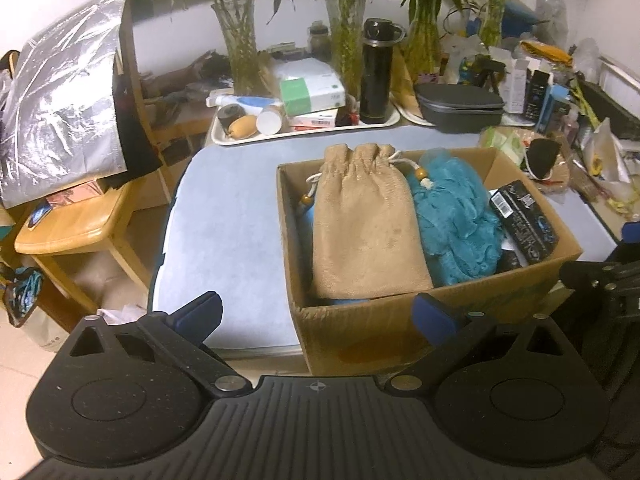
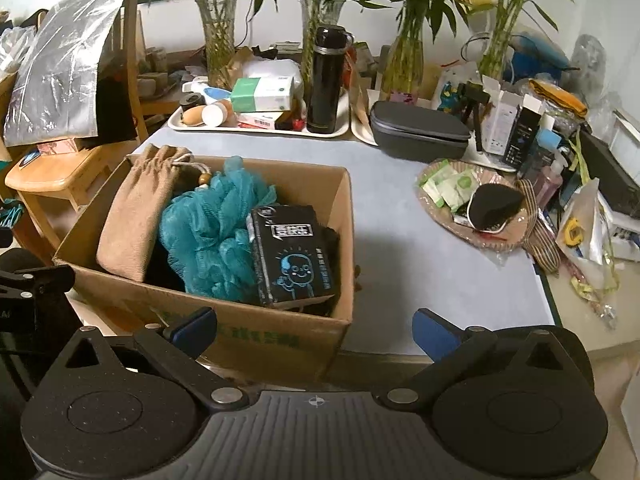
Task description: Organize soft objects
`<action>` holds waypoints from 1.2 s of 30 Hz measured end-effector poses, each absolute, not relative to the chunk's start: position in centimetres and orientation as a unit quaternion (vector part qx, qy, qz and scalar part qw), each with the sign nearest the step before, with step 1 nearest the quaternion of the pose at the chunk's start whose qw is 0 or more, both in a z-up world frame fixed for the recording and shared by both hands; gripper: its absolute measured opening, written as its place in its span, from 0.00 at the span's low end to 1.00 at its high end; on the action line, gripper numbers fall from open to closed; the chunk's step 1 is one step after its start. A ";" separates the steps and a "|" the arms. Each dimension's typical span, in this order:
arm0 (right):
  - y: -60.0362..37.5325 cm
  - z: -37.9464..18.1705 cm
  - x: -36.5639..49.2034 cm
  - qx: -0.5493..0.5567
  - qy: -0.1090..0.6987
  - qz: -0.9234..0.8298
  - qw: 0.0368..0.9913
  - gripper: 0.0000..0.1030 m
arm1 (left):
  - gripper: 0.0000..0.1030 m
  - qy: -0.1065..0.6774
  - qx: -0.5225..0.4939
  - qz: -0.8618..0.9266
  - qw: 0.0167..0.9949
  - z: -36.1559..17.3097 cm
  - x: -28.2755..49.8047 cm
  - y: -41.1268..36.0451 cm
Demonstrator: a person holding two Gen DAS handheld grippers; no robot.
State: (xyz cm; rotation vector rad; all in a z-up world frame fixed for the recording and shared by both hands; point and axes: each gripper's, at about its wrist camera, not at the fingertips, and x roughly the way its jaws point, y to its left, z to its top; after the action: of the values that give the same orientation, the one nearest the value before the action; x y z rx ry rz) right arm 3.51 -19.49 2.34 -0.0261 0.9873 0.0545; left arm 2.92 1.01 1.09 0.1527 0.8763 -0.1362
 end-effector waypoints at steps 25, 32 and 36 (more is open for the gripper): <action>-19.4 2.4 3.5 -0.014 0.474 0.032 0.880 1.00 | 1.00 0.443 0.056 -0.050 0.893 0.3 2.9 0.8; -19.4 2.1 3.4 -0.016 0.477 0.034 0.878 1.00 | 1.00 0.443 0.055 -0.051 0.893 0.3 2.7 0.8; -19.5 2.1 3.4 -0.014 0.478 0.032 0.878 1.00 | 1.00 0.444 0.055 -0.051 0.893 0.3 2.8 0.7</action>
State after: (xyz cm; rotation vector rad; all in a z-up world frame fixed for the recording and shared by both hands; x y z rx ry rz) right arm 3.44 -19.52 2.06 -0.0295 0.9967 0.0670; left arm 2.83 0.74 0.33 0.1151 0.9216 -0.1048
